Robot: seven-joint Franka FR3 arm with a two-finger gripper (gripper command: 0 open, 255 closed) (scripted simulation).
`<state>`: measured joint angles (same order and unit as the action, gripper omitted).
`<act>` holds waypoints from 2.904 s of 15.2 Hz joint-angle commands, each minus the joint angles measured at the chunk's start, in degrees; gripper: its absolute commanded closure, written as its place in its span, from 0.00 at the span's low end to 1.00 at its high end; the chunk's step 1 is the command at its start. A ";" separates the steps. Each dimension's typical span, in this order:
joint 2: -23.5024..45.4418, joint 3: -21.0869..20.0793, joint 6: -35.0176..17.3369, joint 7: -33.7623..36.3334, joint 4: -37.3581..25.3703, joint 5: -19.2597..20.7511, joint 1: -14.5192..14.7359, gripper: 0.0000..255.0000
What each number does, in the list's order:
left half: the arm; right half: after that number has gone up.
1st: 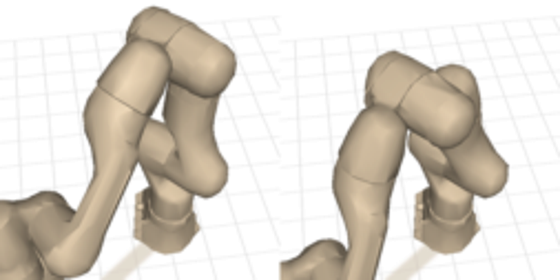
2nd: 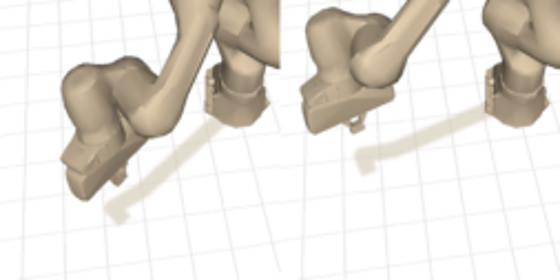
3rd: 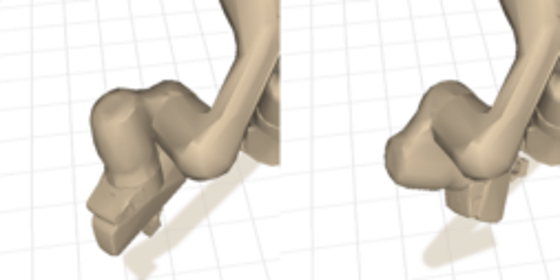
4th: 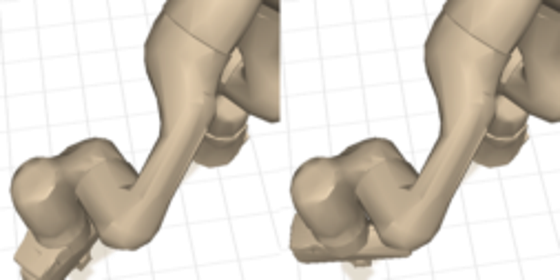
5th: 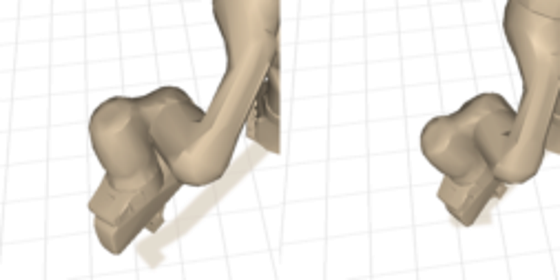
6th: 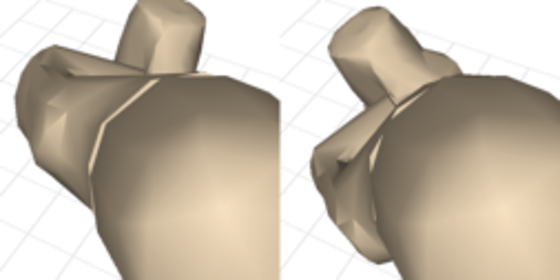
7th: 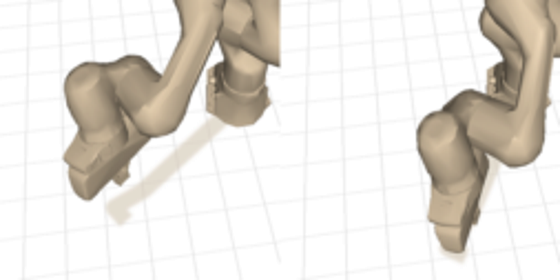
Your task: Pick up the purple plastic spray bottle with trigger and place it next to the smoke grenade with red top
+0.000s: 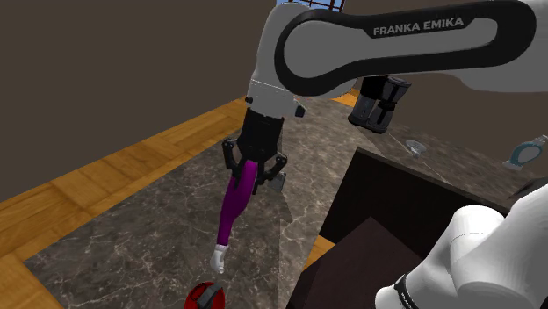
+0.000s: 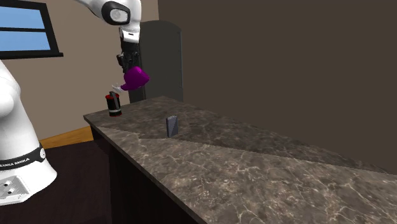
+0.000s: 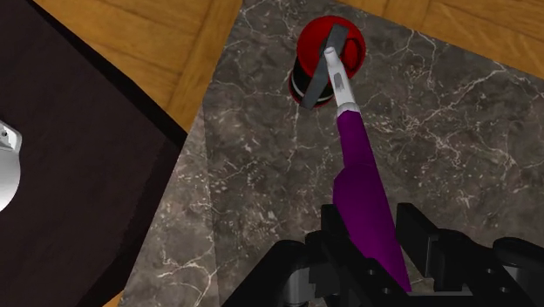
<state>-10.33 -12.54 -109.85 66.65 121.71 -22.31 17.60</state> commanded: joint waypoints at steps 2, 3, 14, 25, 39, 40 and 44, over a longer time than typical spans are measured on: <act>0.58 -0.16 -2.18 -0.63 1.64 -0.24 0.09 1.00; 0.78 -0.21 -2.92 -0.84 2.20 -0.32 0.12 1.00; 3.89 -0.77 -11.06 -3.27 7.52 -1.38 0.51 1.00; 8.55 -1.29 -19.30 -5.86 11.38 -2.65 0.95 1.00; 12.75 -1.60 -25.13 -7.87 13.21 -3.71 1.27 1.00; 12.75 -1.60 -25.13 -7.87 13.21 -3.71 1.27 1.00; 12.75 -1.60 -25.13 -7.87 13.20 -3.71 1.27 0.00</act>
<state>2.42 -14.15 -134.98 58.78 134.92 -26.02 18.87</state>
